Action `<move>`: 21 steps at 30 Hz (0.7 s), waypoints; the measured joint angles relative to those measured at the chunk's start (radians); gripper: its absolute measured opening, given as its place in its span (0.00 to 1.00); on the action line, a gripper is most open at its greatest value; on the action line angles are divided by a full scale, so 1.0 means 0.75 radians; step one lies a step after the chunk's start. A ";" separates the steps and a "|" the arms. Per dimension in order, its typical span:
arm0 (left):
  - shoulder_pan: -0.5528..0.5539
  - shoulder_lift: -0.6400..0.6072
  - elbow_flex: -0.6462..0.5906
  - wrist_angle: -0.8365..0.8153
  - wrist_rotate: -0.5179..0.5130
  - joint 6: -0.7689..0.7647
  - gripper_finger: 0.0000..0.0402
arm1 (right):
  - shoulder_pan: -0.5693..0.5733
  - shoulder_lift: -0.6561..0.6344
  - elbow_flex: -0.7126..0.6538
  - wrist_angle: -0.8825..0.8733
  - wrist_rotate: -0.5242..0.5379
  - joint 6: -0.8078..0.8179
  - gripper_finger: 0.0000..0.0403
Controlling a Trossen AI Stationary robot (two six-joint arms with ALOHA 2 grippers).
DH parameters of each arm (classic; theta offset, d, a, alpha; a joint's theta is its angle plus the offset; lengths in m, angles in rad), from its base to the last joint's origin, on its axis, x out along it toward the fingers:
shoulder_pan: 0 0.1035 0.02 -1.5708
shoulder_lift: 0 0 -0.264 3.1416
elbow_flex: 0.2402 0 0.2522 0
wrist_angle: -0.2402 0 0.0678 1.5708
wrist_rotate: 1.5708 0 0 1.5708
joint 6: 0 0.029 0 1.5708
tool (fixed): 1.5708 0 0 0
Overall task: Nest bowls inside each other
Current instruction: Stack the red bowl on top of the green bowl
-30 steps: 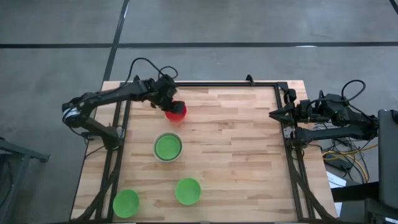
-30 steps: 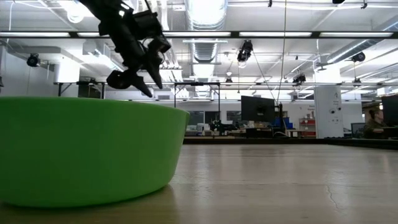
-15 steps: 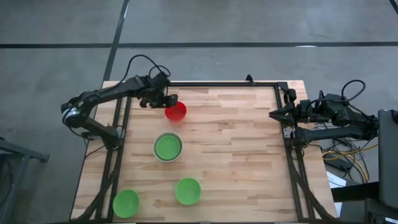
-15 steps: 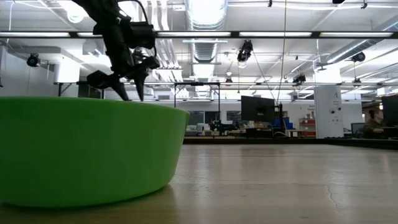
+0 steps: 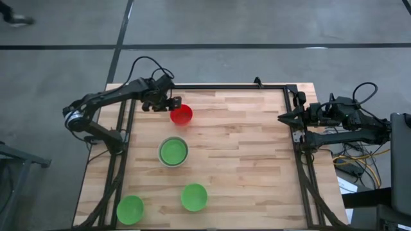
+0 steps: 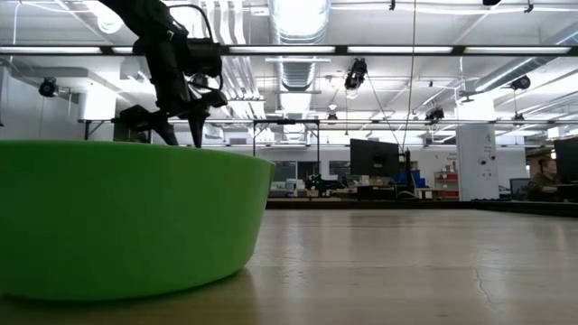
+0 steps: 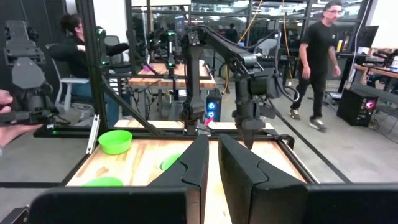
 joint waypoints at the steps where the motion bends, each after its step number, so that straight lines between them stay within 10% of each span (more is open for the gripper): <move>1: 0.000 0.006 -0.007 0.002 0.001 -0.005 0.45 | 0.000 0.000 0.000 0.000 0.000 0.000 0.08; 21: 0.001 0.021 -0.188 0.170 0.115 -0.093 0.45 | 0.000 0.000 0.000 0.000 0.000 0.000 0.08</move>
